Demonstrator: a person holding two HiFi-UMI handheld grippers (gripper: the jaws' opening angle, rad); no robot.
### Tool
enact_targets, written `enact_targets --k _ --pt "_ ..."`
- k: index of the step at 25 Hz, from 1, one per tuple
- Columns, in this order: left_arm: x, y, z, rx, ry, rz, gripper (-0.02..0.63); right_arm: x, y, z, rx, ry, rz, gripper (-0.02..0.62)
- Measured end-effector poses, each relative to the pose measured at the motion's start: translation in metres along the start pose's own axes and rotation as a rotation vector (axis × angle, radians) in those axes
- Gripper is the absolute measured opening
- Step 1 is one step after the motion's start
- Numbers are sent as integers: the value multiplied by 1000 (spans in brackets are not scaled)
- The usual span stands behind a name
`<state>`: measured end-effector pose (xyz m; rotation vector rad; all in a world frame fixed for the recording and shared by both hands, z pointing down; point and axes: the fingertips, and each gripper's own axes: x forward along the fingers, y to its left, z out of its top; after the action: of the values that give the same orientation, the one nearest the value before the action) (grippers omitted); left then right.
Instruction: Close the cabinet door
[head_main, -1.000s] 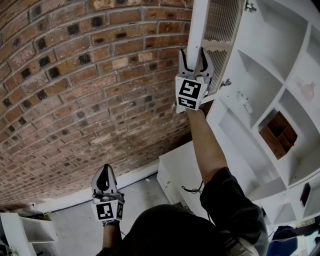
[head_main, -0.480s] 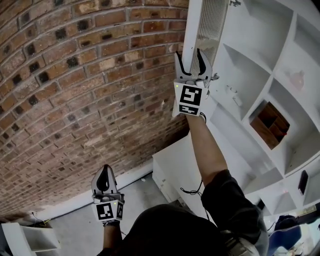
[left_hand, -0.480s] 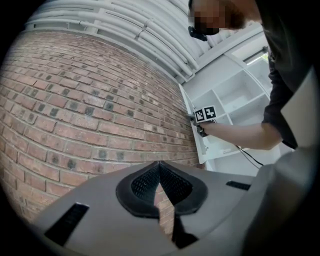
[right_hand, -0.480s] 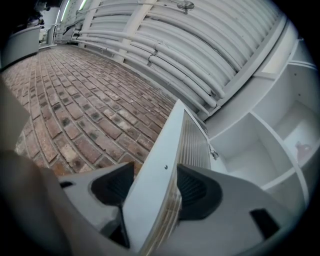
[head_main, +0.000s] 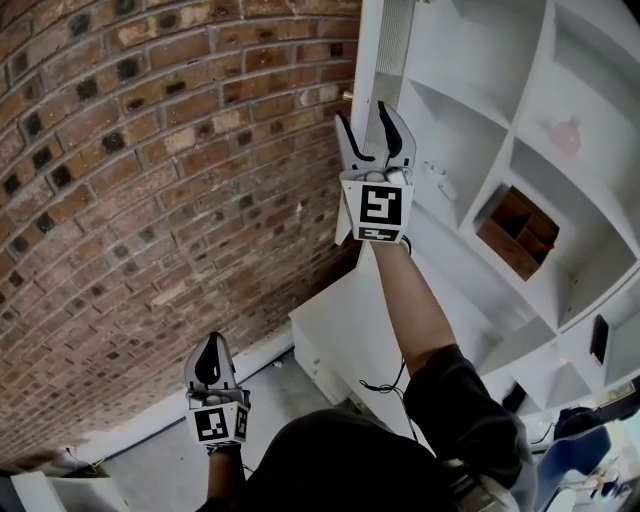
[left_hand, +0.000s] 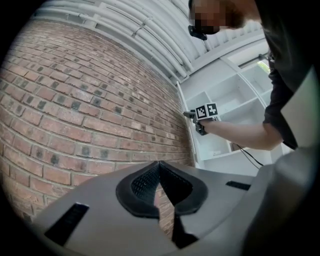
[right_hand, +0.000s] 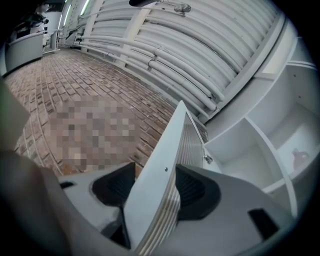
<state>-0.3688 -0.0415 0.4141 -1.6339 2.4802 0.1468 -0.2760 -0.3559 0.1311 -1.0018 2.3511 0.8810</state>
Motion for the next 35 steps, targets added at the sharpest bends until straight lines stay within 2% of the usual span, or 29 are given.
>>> enact_targets --k 3,7,9,13,17,21,25,28,31,35 --pt "4 -7 -2 -8 30 -16 2 -8 -8 3 -13 -4 -1 244" --pt "9 -13 -6 -9 -15 -43 2 -20 -20 6 -23 -5 -6 231" --pt "12 -19 -7 -2 -3 -57 2 -26 -26 7 -26 -12 -13 215" --pt "21 -35 -8 -9 10 -90 2 -37 -42 10 -44 -31 -27 155" --pt "28 -49 -9 -13 1 -127 2 -49 -60 10 -65 -36 -30 150" --pt "35 -66 -7 -9 41 -153 2 -58 -77 8 -78 -36 -38 146" --pt "41 -78 -13 -7 8 -193 2 -66 -95 5 -85 -25 -46 143" --pt "44 -89 -11 -5 36 -205 2 -73 -110 2 -93 -21 -54 141" --pt "49 -98 -13 -1 10 -233 2 -77 -122 -1 -91 -19 -54 141" --pt "52 -113 -12 -6 35 -252 2 -83 -138 -6 -97 -3 -68 140"
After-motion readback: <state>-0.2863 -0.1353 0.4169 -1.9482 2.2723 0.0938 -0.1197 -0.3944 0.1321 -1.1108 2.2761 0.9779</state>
